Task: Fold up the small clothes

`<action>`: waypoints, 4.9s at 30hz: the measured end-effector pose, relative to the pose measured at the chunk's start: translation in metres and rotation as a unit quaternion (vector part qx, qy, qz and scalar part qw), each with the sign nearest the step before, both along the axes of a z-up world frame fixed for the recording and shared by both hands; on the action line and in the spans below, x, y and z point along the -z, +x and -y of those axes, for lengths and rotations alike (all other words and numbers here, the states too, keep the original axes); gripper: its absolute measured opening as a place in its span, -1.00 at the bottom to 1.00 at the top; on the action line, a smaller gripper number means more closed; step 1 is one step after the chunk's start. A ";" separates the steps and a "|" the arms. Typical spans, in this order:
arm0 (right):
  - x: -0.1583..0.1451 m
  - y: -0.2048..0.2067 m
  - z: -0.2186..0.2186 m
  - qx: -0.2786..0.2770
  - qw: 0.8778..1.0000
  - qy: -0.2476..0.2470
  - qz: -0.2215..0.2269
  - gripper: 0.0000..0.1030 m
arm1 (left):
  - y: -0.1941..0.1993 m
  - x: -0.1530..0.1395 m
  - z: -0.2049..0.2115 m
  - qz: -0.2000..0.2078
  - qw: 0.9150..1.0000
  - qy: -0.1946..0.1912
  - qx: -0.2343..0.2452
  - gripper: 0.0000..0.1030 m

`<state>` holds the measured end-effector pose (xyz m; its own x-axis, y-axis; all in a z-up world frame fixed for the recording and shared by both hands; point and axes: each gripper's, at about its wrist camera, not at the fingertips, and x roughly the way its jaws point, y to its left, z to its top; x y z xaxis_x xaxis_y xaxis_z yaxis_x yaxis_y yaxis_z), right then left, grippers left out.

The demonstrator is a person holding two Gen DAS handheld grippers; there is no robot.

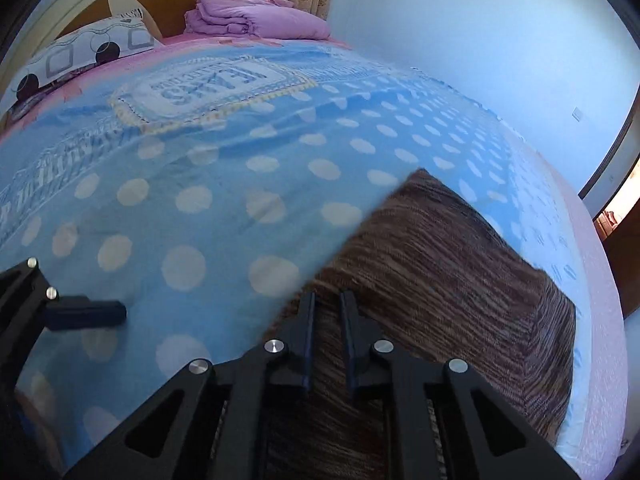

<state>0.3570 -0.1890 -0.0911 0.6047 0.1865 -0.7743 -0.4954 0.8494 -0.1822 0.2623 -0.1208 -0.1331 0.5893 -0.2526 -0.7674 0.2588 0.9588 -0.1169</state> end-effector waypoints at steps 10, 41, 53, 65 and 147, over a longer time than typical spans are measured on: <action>-0.017 -0.072 0.096 0.058 0.993 0.094 -0.031 -0.06 | -0.008 -0.002 -0.007 0.008 1.000 -0.027 0.000 1.00; -0.025 -0.060 0.212 0.222 0.942 0.251 -0.017 -0.39 | -0.002 -0.010 0.030 0.028 0.998 0.045 0.036 1.00; -0.005 -0.044 0.218 0.242 0.945 0.216 -0.044 -0.76 | 0.014 -0.026 0.027 0.032 0.999 -0.007 0.024 1.00; -0.013 -0.016 0.247 0.236 0.932 0.272 -0.030 -0.03 | 0.034 -0.003 0.035 -0.020 0.999 -0.009 0.033 1.00; -0.073 -0.052 0.058 0.068 0.917 0.389 -0.050 -0.60 | -0.103 -0.085 -0.077 0.070 0.996 0.044 0.016 -0.70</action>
